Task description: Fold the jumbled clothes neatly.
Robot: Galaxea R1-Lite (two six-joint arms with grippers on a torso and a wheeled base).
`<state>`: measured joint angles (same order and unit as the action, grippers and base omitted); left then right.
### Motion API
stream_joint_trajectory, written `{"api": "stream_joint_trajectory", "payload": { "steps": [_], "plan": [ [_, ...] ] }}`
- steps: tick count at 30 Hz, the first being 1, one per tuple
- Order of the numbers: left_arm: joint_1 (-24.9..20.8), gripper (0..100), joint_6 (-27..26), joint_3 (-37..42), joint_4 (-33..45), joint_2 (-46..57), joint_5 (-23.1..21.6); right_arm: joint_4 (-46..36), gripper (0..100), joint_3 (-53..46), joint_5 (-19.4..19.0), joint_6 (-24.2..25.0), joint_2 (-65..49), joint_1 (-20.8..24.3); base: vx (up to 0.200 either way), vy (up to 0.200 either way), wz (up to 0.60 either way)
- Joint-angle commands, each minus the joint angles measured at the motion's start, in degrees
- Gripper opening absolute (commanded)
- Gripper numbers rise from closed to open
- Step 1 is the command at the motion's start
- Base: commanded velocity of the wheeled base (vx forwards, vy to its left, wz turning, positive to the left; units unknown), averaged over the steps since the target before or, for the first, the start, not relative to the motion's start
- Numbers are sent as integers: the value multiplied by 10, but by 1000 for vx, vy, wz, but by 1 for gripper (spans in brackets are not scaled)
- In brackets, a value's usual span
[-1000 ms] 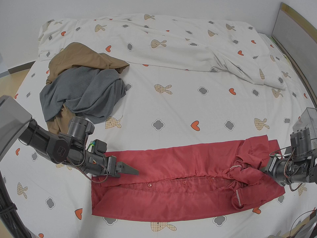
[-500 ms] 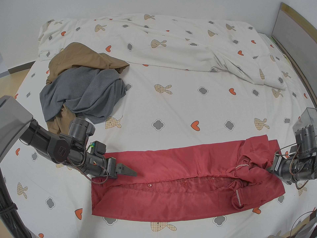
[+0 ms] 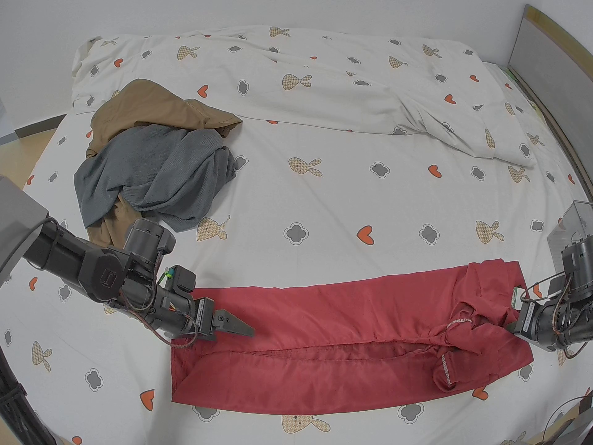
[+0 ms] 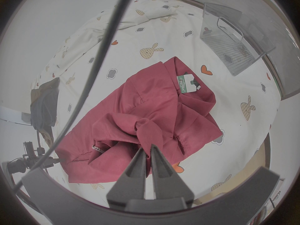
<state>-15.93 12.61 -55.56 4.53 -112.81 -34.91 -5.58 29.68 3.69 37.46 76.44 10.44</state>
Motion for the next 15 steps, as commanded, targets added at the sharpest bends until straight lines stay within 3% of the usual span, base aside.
{"api": "stream_joint_trajectory", "payload": {
  "steps": [1,6,15],
  "plan": [
    [-6,100,-1,-9,9,12,-1,6,0,-7,0,-2,30,2,0,0,0],
    [-6,100,0,-10,9,12,-1,11,0,2,2,-1,64,0,0,0,0],
    [-2,100,0,-18,4,13,-2,131,0,25,0,-6,113,-14,0,0,0]
  ]
}}
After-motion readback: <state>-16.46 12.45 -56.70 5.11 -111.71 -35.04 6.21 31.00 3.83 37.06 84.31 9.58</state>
